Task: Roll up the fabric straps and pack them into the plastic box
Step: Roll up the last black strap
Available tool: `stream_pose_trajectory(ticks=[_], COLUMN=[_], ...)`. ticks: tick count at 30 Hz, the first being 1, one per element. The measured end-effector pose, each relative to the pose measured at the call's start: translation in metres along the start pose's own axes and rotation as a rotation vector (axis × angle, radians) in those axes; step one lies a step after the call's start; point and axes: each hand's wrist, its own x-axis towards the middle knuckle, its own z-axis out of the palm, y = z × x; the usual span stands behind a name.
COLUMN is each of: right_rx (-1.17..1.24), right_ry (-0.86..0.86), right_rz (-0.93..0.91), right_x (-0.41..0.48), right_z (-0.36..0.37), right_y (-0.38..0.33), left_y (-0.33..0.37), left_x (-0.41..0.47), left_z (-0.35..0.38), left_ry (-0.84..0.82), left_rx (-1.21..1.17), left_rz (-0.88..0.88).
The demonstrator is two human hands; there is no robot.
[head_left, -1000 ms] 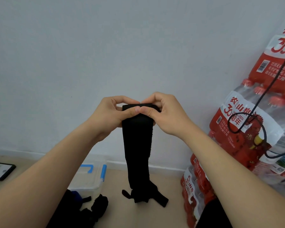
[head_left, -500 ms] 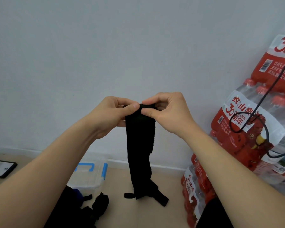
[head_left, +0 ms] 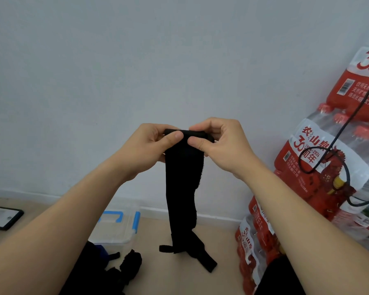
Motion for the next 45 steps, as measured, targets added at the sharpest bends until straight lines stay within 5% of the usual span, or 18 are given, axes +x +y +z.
stream_pose_trajectory(ticks=[24, 36, 40, 45], right_rx=[0.292, 0.041, -0.055, 0.092], right_ry=[0.000, -0.060, 0.014, -0.059], right_rz=[0.174, 0.141, 0.039, 0.132], right_x=[-0.004, -0.004, -0.007, -0.007], right_z=[0.000, 0.003, 0.008, 0.007], right_y=[-0.011, -0.015, -0.014, -0.017], left_y=[0.002, 0.002, 0.005, 0.005], left_x=[0.000, 0.000, -0.002, -0.003], left_z=[0.008, 0.001, 0.002, 0.003], left_ry=[-0.019, 0.069, -0.023, 0.027], left_rx=[-0.060, -0.104, -0.179, -0.106], left_rz=[0.088, 0.043, -0.065, -0.045])
